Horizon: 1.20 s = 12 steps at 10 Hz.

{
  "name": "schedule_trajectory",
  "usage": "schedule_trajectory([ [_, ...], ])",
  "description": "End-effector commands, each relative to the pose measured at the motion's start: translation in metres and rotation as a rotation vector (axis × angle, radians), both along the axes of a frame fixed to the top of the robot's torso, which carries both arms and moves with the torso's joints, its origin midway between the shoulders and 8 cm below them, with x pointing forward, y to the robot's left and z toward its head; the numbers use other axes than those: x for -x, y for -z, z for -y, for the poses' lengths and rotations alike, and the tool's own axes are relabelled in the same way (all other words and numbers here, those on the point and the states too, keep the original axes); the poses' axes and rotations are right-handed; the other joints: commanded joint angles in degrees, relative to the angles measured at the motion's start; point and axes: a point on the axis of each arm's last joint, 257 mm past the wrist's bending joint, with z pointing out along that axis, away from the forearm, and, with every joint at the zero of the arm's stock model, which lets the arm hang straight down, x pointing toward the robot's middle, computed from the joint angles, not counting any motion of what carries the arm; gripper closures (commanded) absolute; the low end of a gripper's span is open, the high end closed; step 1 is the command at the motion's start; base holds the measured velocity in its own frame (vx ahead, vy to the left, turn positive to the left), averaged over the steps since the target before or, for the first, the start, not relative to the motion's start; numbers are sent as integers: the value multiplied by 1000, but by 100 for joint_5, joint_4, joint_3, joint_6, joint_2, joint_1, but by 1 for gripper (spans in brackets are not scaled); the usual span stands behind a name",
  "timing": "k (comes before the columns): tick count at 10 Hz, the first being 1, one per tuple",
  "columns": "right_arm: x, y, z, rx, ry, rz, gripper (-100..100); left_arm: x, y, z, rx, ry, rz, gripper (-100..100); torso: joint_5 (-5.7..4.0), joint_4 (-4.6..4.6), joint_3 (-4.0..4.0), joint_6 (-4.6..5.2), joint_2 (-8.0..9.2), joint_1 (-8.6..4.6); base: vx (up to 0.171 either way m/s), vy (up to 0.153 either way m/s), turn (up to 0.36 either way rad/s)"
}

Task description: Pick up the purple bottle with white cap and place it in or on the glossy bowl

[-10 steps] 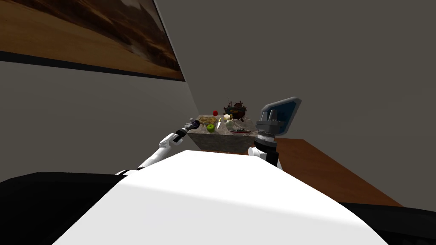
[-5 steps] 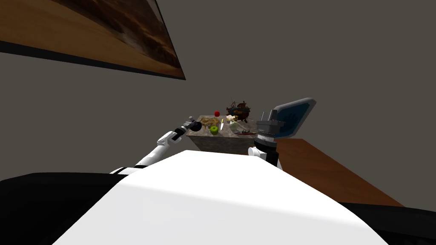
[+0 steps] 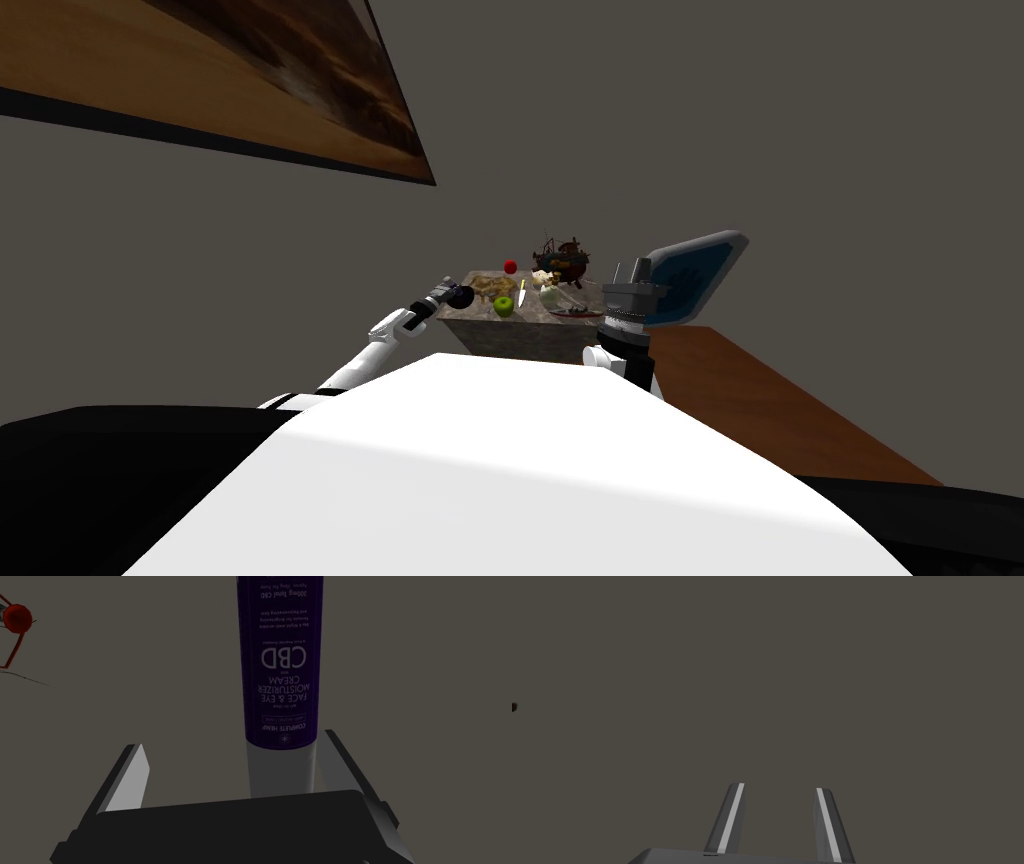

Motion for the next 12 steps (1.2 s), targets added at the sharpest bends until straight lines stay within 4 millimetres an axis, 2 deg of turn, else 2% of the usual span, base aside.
schedule_trajectory([
  [1, 0, 0, 0, 0, 0, 0, 0, -2, -14, -8, -3, -2, 4, -100, 0, 0, 0, 0, 0, 0, -5, -23, -22],
  [9, 0, 0, 0, 0, 0, 0, 0, -11, -71, -34, -16, -7, 19, -100, -4, 2, 5, 0, 8, -15, -18, -40, -15],
  [10, 0, 0, 0, 0, 0, 0, 0, -10, -66, -32, -17, -6, 18, -100, -4, 2, 5, 0, 8, -15, -6, -14, -1],
  [11, 0, 0, 0, 0, 0, 0, 0, -10, -67, -32, -15, -7, 18, 0, -2, 1, 3, 0, 6, -9, 0, 0, 0],
  [12, 0, 0, 0, 0, 0, 0, 0, -10, -67, -32, -15, -7, 18, 0, -1, 1, 2, 0, 4, -4, 0, 0, 0],
])
